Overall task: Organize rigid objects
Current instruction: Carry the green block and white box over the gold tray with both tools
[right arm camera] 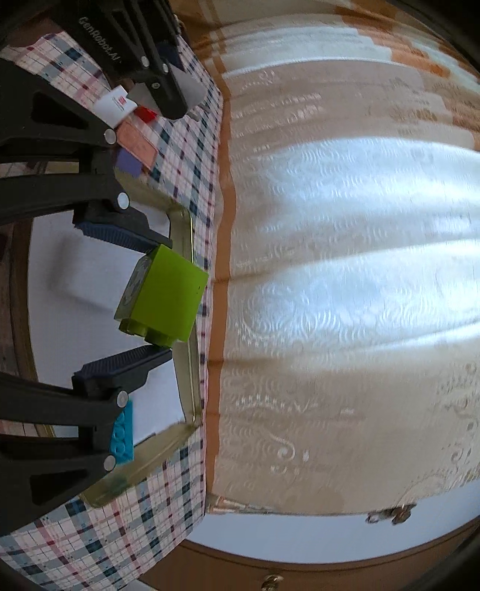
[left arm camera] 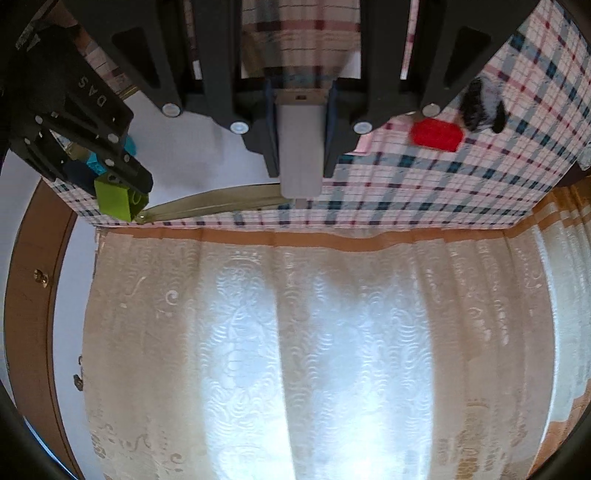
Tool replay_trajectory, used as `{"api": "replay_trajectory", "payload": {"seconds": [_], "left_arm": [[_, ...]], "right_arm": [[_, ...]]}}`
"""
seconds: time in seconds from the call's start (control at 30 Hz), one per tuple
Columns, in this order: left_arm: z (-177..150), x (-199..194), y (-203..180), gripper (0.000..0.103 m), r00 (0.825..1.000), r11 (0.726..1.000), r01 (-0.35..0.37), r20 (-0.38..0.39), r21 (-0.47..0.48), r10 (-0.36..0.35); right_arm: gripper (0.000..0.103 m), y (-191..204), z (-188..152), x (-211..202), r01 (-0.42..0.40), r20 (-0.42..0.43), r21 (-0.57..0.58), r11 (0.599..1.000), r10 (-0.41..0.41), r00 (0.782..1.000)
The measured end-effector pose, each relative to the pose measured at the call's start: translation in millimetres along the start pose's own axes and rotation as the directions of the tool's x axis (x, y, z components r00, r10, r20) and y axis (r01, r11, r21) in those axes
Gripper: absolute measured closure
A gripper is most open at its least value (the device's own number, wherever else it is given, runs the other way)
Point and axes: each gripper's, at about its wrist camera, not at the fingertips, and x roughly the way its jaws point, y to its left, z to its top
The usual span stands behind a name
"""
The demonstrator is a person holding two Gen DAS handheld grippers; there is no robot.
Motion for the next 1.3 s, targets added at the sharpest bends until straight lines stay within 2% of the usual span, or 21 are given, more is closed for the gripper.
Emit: {"api": "replay_trajectory", "payload": {"seconds": [0.3,0.6,0.87,1.3], "left_arm": [[0.1,22.7,-38.1,0.083,0.998,0.998,0.052,-0.021,0.027,-0.052],[-2.4,47.8,-66.7,0.083,0.996,0.996,0.076,-0.051,0.049,-0.074],[-7.0,52.9,-62.8,0.083,0.998,0.997,0.042,-0.049,0.067,-0.038],[-15.7,70.6,-58.4,0.083,0.995,0.998,0.02,-0.103,0.066,-0.013]], "right_arm": [[0.049,-43.9,4.8,2.3,0.067,0.0,0.039,0.997,-0.067,0.998],[0.049,-50.9,4.2,14.4,0.111,-0.014,-0.005,0.994,-0.111,0.994],[0.049,-48.3,-1.4,27.6,0.128,-0.061,-0.028,0.991,-0.13,0.99],[0.048,-41.9,-7.3,38.2,0.123,-0.108,-0.051,0.991,-0.128,0.986]]}}
